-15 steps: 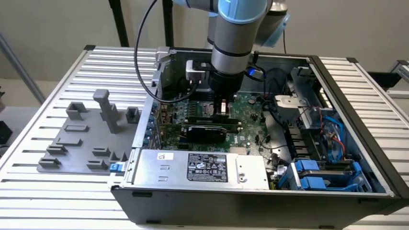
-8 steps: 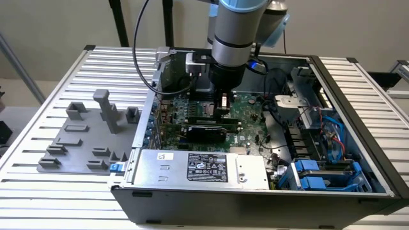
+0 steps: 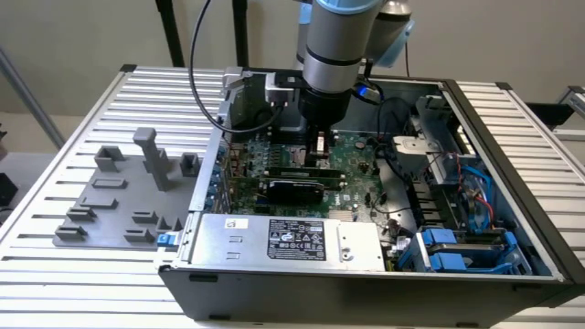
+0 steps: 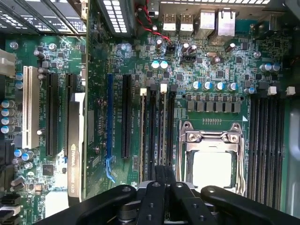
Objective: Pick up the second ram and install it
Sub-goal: 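Press down the second ram until it locks into place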
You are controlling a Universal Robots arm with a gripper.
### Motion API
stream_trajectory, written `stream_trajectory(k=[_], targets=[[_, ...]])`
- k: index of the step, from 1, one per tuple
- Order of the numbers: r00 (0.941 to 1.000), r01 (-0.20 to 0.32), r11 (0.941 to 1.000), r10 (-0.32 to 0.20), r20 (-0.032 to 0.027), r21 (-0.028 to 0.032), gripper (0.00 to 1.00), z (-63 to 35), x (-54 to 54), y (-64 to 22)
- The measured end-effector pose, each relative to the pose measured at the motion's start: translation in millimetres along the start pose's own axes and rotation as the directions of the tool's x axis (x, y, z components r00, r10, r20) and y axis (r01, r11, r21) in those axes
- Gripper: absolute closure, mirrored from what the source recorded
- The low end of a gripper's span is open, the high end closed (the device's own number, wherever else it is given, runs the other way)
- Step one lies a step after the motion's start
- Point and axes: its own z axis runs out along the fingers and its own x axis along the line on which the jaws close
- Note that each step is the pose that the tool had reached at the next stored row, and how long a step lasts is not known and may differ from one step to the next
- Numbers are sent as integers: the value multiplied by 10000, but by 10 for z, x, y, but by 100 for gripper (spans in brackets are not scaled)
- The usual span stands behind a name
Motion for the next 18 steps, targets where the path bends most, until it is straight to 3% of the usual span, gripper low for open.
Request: stream_trajectory(k=[13,18], targets=[[10000,-1,10000,1,-1,0,100,3,-2,2],[10000,-2,10000,2,1,1,100,59,-22,22]])
